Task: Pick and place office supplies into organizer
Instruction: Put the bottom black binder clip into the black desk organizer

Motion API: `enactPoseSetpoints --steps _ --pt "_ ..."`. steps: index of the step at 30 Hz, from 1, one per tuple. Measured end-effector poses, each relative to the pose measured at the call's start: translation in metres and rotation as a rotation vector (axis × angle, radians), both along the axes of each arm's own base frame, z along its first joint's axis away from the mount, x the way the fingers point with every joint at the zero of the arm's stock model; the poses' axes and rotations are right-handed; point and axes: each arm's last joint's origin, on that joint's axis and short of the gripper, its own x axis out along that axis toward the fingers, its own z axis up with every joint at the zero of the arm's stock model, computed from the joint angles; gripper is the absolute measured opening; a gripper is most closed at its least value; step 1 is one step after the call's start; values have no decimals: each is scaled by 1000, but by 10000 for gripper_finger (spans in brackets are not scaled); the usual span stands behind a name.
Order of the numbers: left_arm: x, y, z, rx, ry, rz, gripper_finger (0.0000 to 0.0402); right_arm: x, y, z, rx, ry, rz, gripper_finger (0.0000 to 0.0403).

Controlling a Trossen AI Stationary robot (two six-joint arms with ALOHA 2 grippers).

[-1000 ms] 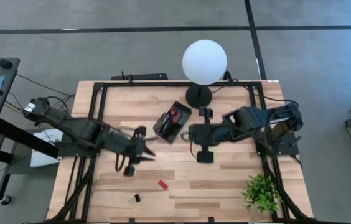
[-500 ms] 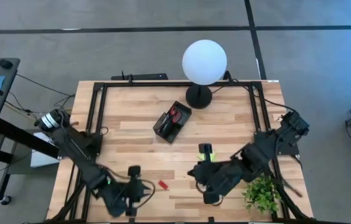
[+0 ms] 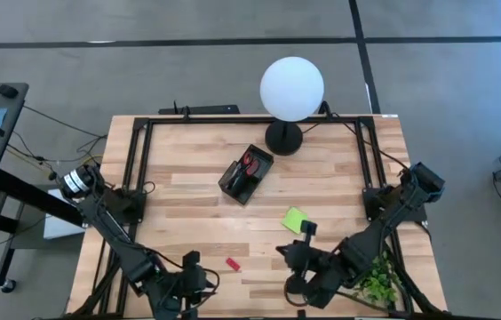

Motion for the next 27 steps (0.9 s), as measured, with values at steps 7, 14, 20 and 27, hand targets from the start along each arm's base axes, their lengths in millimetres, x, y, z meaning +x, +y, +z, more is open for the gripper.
enactPoseSetpoints --steps 7,14,20,27 --pt "-3 2 -4 21 55 -24 87 3 1 -1 -1 -66 -33 0" --pt "-10 10 -12 62 165 27 148 5 1 -1 -5 -40 14 0" --pt "-12 11 -13 71 184 40 176 7 -2 -1 -6 -39 5 0" --pt "-12 7 -25 75 218 50 178 8 -3 -1 0 -38 1 0"
